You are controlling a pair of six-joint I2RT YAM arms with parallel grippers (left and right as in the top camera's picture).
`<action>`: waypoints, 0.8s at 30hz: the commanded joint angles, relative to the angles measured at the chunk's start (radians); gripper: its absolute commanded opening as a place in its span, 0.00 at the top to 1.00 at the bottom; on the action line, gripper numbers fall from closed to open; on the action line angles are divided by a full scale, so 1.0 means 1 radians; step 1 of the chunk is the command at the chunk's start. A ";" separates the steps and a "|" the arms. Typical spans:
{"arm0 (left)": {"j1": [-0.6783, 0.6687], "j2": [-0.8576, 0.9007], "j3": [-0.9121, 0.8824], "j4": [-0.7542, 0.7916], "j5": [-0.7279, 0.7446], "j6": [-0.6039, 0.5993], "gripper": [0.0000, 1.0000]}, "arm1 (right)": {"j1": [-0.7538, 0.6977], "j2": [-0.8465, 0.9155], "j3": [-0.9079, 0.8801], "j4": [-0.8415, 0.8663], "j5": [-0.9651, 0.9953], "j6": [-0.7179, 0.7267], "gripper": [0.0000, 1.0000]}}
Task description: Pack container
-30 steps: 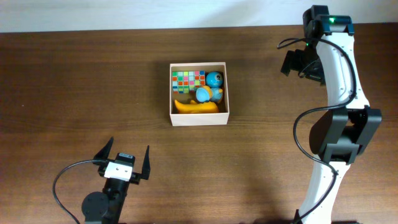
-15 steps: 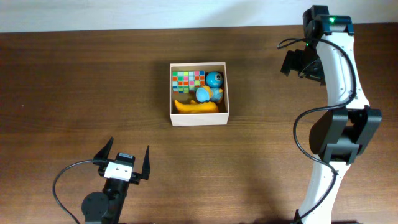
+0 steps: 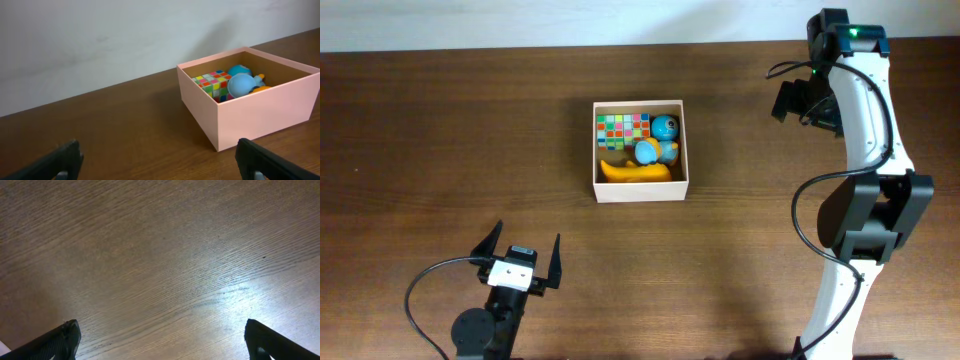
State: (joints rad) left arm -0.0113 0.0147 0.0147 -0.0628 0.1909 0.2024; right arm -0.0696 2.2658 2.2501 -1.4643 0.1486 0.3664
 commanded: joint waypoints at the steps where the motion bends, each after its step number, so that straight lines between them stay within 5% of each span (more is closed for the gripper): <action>1: 0.006 -0.010 -0.006 -0.002 -0.003 0.020 0.01 | 0.006 -0.042 -0.001 0.000 0.002 0.009 0.01; 24: 0.006 -0.010 -0.006 -0.002 -0.003 0.020 0.01 | 0.293 -0.681 -0.042 0.000 0.002 0.009 0.01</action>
State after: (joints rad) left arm -0.0113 0.0147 0.0147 -0.0631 0.1909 0.2024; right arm 0.2043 1.6562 2.2395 -1.4643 0.1486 0.3668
